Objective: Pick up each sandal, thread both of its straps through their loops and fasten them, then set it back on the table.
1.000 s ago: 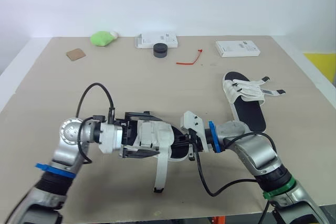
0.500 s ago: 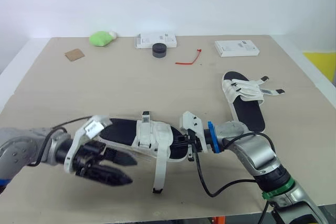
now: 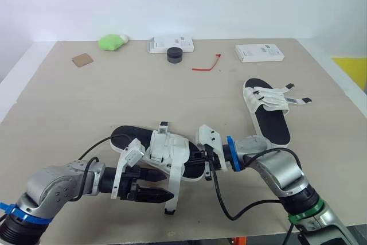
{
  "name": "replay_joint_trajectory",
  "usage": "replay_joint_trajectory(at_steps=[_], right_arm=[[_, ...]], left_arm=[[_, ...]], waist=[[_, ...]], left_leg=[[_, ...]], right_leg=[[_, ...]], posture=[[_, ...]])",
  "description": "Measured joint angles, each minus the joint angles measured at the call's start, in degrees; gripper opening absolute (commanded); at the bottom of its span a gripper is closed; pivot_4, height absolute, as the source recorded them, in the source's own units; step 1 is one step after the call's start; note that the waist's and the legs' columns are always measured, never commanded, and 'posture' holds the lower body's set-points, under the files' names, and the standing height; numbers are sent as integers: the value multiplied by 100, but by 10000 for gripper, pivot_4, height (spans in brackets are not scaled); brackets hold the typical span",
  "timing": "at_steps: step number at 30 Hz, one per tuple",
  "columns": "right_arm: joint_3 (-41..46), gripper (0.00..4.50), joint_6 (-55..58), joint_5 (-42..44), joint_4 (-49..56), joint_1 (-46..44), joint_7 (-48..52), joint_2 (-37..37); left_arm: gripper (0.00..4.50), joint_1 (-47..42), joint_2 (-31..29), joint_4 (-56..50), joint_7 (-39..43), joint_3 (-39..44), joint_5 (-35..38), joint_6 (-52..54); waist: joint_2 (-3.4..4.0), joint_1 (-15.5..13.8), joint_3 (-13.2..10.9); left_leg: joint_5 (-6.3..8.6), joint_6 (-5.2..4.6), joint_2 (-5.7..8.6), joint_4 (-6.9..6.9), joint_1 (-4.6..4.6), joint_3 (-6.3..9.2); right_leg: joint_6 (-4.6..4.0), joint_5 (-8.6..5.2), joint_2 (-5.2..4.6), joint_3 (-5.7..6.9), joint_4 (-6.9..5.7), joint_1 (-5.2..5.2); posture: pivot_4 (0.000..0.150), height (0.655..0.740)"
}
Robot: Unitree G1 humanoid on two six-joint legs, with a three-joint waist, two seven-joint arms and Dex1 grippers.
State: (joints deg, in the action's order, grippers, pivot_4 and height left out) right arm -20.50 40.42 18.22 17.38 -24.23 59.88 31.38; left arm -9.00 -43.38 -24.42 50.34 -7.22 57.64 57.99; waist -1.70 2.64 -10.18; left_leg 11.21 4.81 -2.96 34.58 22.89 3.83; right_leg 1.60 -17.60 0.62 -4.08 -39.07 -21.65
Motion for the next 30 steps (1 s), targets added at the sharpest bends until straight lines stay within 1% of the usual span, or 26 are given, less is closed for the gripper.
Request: replay_joint_trajectory(at_steps=[2, 3, 5, 9, 11, 12, 16, 17, 18, 27, 29, 30], right_arm=[[6, 0, 23, 10, 55, 38, -5, 17], [14, 0, 41, 11, 68, 41, -11, 27], [11, 0, 67, 12, 89, 48, -15, 29], [7, 0, 82, 18, 95, 46, -18, 28], [17, 0, 101, 19, 96, 47, -24, 29], [14, 0, 101, 19, 96, 46, -31, 28], [26, 0, 102, 19, 98, 66, -47, 33], [26, 0, 102, 19, 98, 69, -53, 33], [26, 0, 102, 19, 98, 69, -56, 33], [18, 0, 94, 19, 90, 59, -59, 26], [18, 0, 91, 19, 76, 52, -53, 24], [18, 0, 80, 19, 50, 41, -45, 21]], left_arm=[[42424, -71, 70, 98, -33, -26, 81, 189], [42424, -230, 204, 247, -57, -44, 381, 590], [42424, -453, 216, 427, -47, -90, 723, 1158], [42424, -621, 257, 560, -6, -173, 802, 1557], [32079, -707, 424, 612, -57, -170, 785, 1604], [28577, -724, 449, 621, -72, -171, 785, 1611], [9940, -757, 668, 669, -200, -134, 735, 1586], [4306, -760, 677, 674, -229, -130, 719, 1577], [355, -761, 677, 673, -233, -130, 683, 1560], [355, -770, 639, 648, -125, -94, 651, 1557], [355, -887, 561, 653, 38, -14, 659, 1551], [355, -1097, 485, 741, 186, 108, 724, 1566]], waist=[[1, 0, 1], [0, 0, 3], [-2, 1, 4], [-2, 1, 4], [-3, -2, 5], [-3, -2, 5], [-3, -2, 9], [-4, -2, 10], [-3, -2, 10], [-3, -1, 10], [-3, -1, 9], [-3, -1, 9]], left_leg=[[0, 0, 0, 0, 0, 0], [0, 0, 1, 1, 1, 1], [0, 0, 1, 3, 1, 3], [0, 0, 2, 3, 1, 3], [0, 0, 2, 5, 1, 4], [0, 0, 2, 6, 0, 4], [0, 0, 4, 9, -4, 5], [0, 0, 4, 9, -4, 5], [0, 0, 5, 10, -5, 5], [0, 0, 4, 10, -7, 6], [0, 0, 4, 10, -7, 7], [-1, 1, 4, 10, -7, 8]], right_leg=[[1, 0, 0, 0, 0, 0], [1, -1, 0, 2, 0, 0], [1, 0, 1, 3, 0, 1], [1, 0, -1, 2, 0, 2], [1, 0, -1, 4, -1, 5], [1, 1, -1, 4, -1, 6], [2, 1, -3, 4, 0, 13], [2, 1, -3, 4, 0, 14], [3, 2, -3, 4, 0, 14], [3, 2, -2, 4, -1, 16], [3, 2, -1, 7, -1, 16], [2, 2, -1, 8, -1, 16]], posture=[[1500, 7400], [1500, 7400], [1500, 7400], [1500, 7400], [1500, 7400], [1500, 7400], [1500, 7400], [1500, 7400], [1500, 7400], [1500, 7400], [1500, 7400], [1500, 7400]])
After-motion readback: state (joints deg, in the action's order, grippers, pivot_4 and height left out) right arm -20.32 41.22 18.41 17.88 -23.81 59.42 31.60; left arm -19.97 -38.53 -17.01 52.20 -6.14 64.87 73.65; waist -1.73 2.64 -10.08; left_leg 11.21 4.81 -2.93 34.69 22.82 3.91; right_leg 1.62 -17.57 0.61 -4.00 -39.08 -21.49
